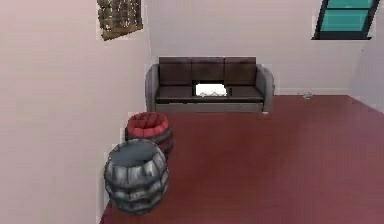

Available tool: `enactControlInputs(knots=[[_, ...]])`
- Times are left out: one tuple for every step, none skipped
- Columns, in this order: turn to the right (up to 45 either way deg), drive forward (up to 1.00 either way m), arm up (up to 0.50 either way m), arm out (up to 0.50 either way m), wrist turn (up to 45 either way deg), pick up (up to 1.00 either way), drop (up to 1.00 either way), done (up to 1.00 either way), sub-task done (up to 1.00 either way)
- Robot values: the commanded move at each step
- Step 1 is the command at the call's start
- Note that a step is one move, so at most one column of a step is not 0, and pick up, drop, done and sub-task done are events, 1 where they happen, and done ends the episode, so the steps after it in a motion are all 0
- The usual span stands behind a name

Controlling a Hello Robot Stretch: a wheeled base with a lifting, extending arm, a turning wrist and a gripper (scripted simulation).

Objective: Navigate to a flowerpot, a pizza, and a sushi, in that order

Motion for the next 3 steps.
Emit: enactControlInputs(knots=[[0.0, 0.05, 0.0, 0.0, 0.0, 0.0, 0.0, 0.0, 0.0], [45.0, 0.0, 0.0, 0.0, 0.0, 0.0, 0.0, 0.0, 0.0], [0.0, 1.0, 0.0, 0.0, 0.0, 0.0, 0.0, 0.0, 0.0]])
